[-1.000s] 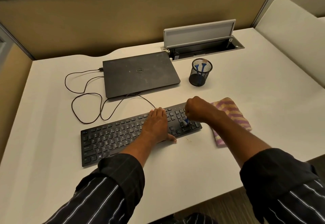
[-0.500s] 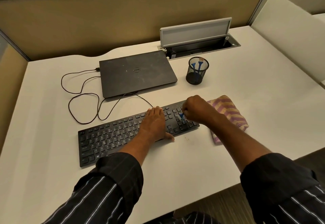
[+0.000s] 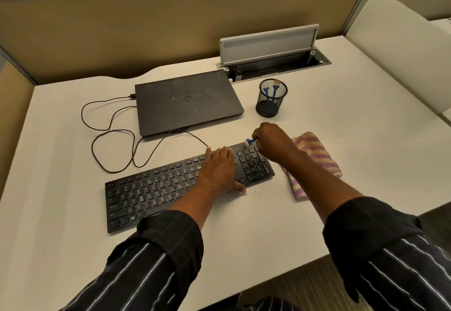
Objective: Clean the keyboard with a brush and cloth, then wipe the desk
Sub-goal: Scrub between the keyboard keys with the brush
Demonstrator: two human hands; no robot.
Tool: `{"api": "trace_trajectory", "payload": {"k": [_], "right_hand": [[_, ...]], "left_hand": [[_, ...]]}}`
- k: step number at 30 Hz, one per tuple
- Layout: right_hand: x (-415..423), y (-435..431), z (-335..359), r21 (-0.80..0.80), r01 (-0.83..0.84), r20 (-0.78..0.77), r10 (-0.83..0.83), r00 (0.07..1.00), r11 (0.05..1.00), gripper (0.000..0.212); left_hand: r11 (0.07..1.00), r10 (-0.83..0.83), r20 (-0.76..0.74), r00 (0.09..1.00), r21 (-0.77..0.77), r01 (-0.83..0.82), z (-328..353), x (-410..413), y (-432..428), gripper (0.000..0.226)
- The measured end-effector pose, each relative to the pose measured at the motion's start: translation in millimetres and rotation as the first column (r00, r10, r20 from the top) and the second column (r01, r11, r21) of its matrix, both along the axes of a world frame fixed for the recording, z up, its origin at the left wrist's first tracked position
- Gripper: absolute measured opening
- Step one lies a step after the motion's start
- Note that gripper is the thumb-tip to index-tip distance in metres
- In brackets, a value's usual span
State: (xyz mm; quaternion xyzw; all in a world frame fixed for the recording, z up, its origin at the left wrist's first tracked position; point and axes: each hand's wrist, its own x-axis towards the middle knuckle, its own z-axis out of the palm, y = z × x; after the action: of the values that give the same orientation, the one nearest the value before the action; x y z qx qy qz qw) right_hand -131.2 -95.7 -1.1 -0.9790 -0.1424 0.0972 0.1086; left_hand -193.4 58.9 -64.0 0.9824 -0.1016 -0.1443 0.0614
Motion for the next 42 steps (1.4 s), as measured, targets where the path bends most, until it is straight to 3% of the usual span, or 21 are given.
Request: {"api": "trace_trajectory", "payload": {"k": [5,12,18,24,29,35,38,42], "right_hand": [[-3.4,-5.5,-5.1,-0.058,-0.036,-0.15,0.027,0.988,0.998,0.022],[1.6,-4.7,0.3,-0.012,0.0,-0.093,-0.001,0.996,1.0,0.024],[-9.2,-9.0,-5.1,-0.132,-0.082,-0.201,0.054,0.978,0.988,0.025],[-6.6,-10.4,-1.1,-0.098,-0.108,-0.148,0.093,0.985,0.989,0.022],[-14.2,-15.3,-1.3,-0.162,-0.142,-0.227,0.104,0.968,0.976,0.028],[-16.7,-13.8,2.0,0.039,-0.19,-0.123,0.193,0.973,0.981,0.024],[-25.4,-11.6,-3.9,-0.022,-0.318,-0.164,0.31,0.936,0.948,0.023],[-18.1,-23.8,-7.5,-0.138,-0.214,-0.149,0.194,0.97,0.967,0.02]], "left_hand": [[1.0,0.0,-0.005,1.0,-0.004,0.0,-1.9,1.0,-0.1,0.131],[1.0,-0.013,0.008,1.0,0.009,0.013,0.4,1.6,-1.8,0.131],[1.0,-0.018,0.004,1.0,0.008,0.018,0.7,1.7,-1.8,0.13],[1.0,-0.021,-0.002,1.0,0.004,0.021,0.1,1.5,-1.3,0.13],[1.0,-0.02,0.002,1.0,0.002,0.02,1.2,1.2,-1.3,0.129],[1.0,-0.021,-0.005,1.0,0.008,0.021,0.1,1.1,-1.1,0.13],[1.0,-0.023,-0.002,1.0,0.006,0.023,-0.6,0.8,-1.2,0.131],[1.0,-0.02,0.001,1.0,-0.002,0.02,-1.8,1.2,-0.5,0.13]]}}
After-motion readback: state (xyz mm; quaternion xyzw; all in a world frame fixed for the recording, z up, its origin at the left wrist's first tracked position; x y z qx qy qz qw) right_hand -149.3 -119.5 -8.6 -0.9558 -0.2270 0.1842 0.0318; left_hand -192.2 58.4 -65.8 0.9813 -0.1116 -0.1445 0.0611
